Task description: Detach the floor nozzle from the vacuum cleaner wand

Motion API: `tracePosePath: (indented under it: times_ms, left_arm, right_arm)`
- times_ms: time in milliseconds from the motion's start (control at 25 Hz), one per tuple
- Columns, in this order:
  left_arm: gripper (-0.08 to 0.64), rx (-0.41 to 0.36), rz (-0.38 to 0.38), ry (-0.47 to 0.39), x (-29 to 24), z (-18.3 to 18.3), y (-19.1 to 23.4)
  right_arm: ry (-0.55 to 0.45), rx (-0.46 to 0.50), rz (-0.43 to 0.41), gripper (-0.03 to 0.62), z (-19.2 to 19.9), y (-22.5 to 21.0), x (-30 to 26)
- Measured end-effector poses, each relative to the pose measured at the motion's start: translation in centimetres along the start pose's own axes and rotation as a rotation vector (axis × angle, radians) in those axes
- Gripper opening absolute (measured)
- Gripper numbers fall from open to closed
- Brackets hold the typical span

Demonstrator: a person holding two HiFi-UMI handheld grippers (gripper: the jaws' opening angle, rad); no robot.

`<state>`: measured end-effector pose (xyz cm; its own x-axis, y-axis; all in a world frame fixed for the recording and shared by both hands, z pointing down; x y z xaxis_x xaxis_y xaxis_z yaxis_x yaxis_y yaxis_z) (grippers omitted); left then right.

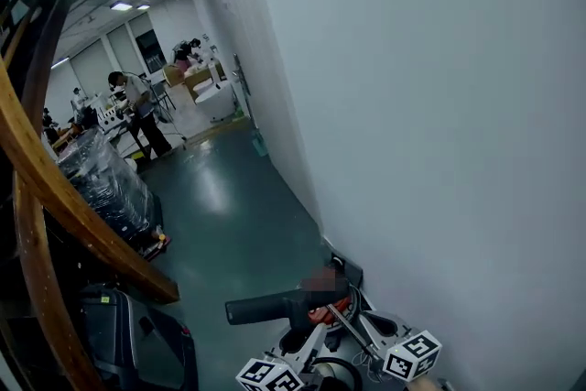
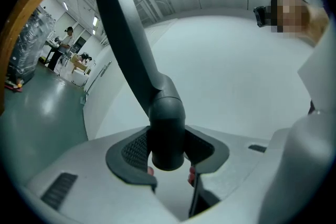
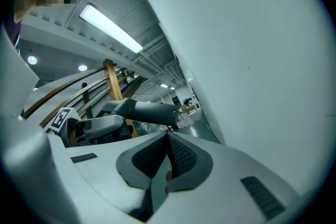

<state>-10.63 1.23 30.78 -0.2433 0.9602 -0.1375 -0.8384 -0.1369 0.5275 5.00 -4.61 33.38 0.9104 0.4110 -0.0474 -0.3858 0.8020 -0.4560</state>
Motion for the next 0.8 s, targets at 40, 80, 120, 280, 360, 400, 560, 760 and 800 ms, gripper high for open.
tracePosePath:
  times_ms: [40, 80, 120, 280, 360, 400, 560, 760, 800]
  left_arm:
    - [0.178, 0.003, 0.004, -0.009, 0.4, -0.3, -0.6]
    - [0.178, 0.004, 0.008, -0.019, 0.7, -0.7, -1.2]
    - [0.178, 0.002, 0.014, -0.029, 0.8, -1.2, -1.8]
    - [0.178, -0.04, 0.037, -0.065, 1.3, -3.0, -3.5]
    - [0.178, -0.06, 0.041, -0.079, 1.4, -3.6, -4.0]
    - [0.178, -0.066, 0.041, -0.086, 1.5, -3.9, -4.1]
    - [0.178, -0.084, 0.039, -0.107, 1.7, -4.8, -4.6]
    - [0.178, -0.093, 0.043, -0.101, 1.5, -5.5, -5.7]
    - [0.178, -0.097, 0.045, -0.102, 1.2, -5.6, -5.7]
  right_arm:
    - [-0.009, 0.002, -0.009, 0.018, -0.5, 0.7, 0.4]
    - [-0.019, 0.006, -0.02, 0.018, -1.1, 1.2, 0.6]
    - [-0.03, 0.013, -0.032, 0.018, -1.8, 1.7, 0.7]
    - [-0.058, 0.055, -0.083, 0.018, -4.5, 3.1, 0.4]
    - [-0.073, 0.072, -0.103, 0.018, -5.4, 3.6, 0.3]
    - [-0.081, 0.078, -0.109, 0.017, -5.7, 3.8, 0.3]
    - [-0.094, 0.089, -0.122, 0.017, -6.6, 4.2, 0.3]
    - [-0.098, 0.101, -0.133, 0.017, -7.6, 4.2, 0.7]
    - [-0.097, 0.105, -0.135, 0.017, -7.8, 4.1, 0.6]
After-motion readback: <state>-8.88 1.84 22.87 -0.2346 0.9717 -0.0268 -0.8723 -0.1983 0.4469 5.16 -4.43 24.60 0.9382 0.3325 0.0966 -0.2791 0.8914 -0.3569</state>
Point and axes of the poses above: the fingertips, and each gripper's own axes: x backward along the fingers, y to its left, z out of its underside, the point moved 5 cm from there along x, backward along the fingers, and after that the axes turned 7 degrees about -z, right-handed, at the moved point
